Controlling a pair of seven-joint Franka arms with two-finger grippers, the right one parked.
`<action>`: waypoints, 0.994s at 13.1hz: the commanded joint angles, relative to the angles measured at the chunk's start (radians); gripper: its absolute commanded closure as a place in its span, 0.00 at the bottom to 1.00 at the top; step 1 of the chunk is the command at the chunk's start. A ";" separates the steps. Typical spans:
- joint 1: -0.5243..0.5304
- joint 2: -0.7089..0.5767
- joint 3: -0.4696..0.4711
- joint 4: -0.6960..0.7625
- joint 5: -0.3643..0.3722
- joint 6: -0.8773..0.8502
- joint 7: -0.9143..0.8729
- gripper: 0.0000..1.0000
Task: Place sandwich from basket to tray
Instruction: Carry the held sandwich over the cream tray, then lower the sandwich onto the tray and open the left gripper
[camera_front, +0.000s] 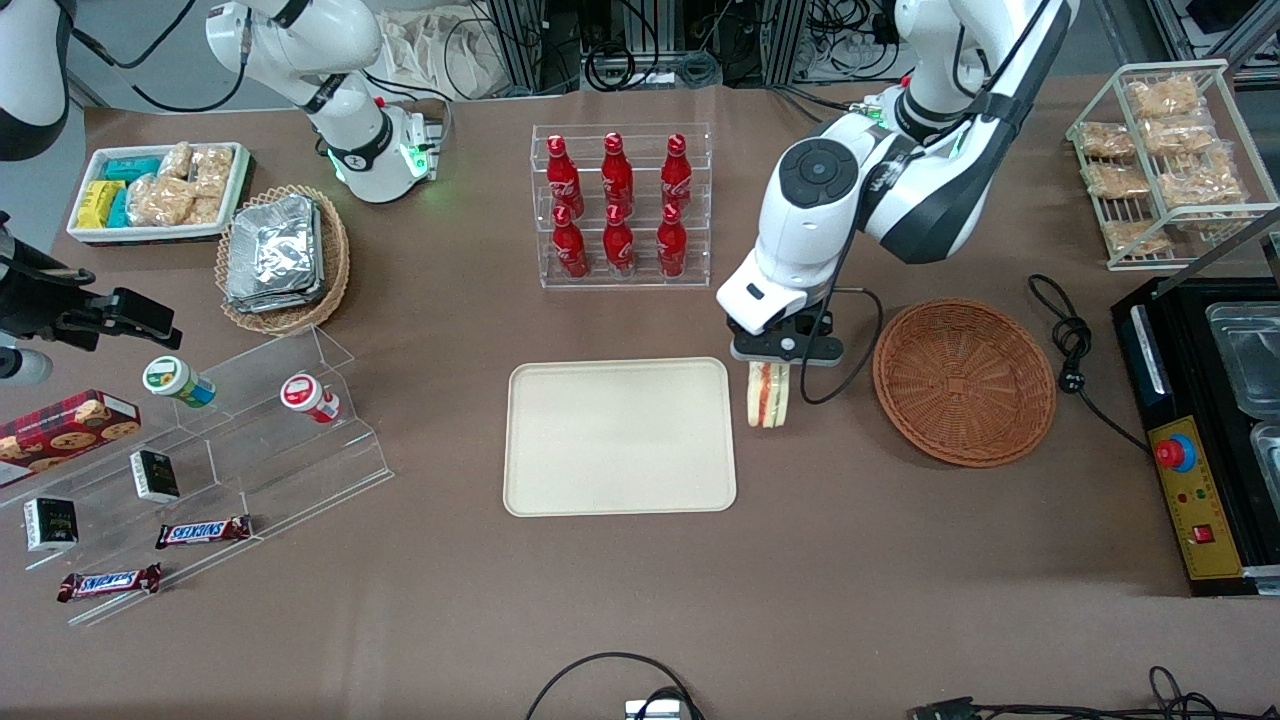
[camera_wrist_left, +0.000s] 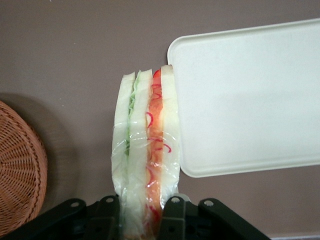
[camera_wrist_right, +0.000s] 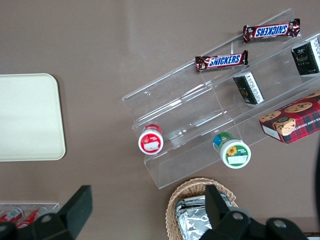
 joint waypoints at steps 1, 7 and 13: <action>-0.009 0.097 -0.032 0.087 0.072 -0.031 -0.092 0.78; -0.011 0.199 -0.052 0.154 0.102 -0.027 -0.126 0.78; -0.115 0.336 -0.048 0.237 0.234 -0.026 -0.249 0.78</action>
